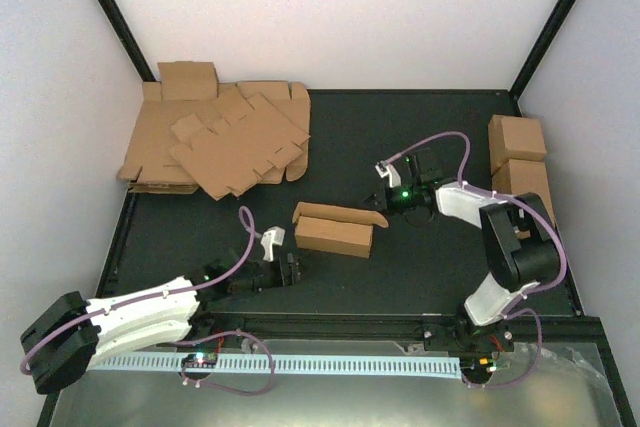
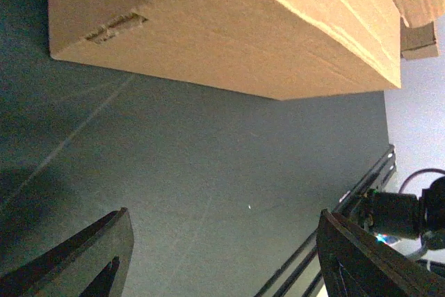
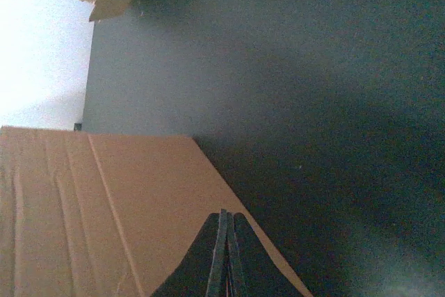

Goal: Fold the paper box

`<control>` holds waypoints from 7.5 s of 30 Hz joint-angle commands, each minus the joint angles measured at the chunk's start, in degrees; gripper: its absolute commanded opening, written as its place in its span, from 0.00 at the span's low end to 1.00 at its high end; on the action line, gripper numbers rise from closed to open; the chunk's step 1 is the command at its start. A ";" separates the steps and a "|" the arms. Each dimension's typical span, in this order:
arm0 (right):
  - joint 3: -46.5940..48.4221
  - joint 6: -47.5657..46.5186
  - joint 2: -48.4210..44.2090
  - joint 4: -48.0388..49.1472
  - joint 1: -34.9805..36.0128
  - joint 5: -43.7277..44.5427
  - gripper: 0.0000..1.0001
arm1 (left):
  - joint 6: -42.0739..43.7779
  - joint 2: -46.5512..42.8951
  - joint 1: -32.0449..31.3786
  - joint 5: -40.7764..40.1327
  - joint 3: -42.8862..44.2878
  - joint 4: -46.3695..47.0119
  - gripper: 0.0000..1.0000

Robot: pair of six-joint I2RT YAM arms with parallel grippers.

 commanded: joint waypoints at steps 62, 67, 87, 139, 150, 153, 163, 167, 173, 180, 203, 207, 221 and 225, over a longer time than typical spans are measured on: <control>6.94 -10.18 -2.39 -15.45 4.19 5.74 0.07 | 1.18 14.27 6.94 5.22 3.74 19.96 0.39; 1.65 -8.80 -6.78 -13.60 4.20 5.26 0.06 | 2.75 16.67 8.12 4.16 5.62 19.51 0.39; -0.21 -4.40 -12.27 -10.13 4.01 13.74 0.07 | 5.33 15.26 10.83 9.48 5.96 14.49 0.41; -1.41 -6.71 -10.31 -12.63 10.13 14.45 0.09 | 2.65 31.00 3.04 7.90 14.50 25.08 0.32; 2.54 -8.15 -17.98 -18.92 9.48 29.27 0.27 | 7.30 18.17 3.21 3.57 14.15 9.24 0.41; 3.62 -9.28 -20.55 -20.46 9.49 30.88 0.52 | 8.45 15.13 3.44 3.04 14.35 5.12 0.41; 5.85 -16.66 -29.39 -24.87 14.17 27.76 0.99 | 24.34 4.46 11.78 0.52 21.39 -17.65 0.43; 8.18 -19.55 -27.22 -28.85 21.97 36.44 0.99 | 31.35 2.86 17.86 0.54 25.64 -22.00 0.48; 11.08 -20.02 -21.93 -36.17 26.60 42.98 0.99 | 38.61 9.51 21.56 0.11 32.19 -21.72 0.54; 10.03 -18.02 -20.60 -37.97 31.47 50.34 0.99 | 49.72 20.35 22.08 6.61 39.87 -18.94 0.61; 6.95 -16.88 -17.11 -37.89 35.06 54.59 0.93 | 67.14 34.45 22.75 12.82 48.21 -17.61 0.65; 6.90 -17.05 -17.34 -37.79 35.09 53.42 0.91 | 67.86 35.97 22.85 13.50 49.60 -18.46 0.65; 7.16 -17.25 -15.80 -38.64 35.13 54.54 0.86 | 69.14 39.41 23.13 15.88 50.63 -20.17 0.64; 7.25 -17.24 -15.99 -38.55 35.13 54.87 0.82 | 69.34 39.99 23.29 16.00 50.74 -20.55 0.61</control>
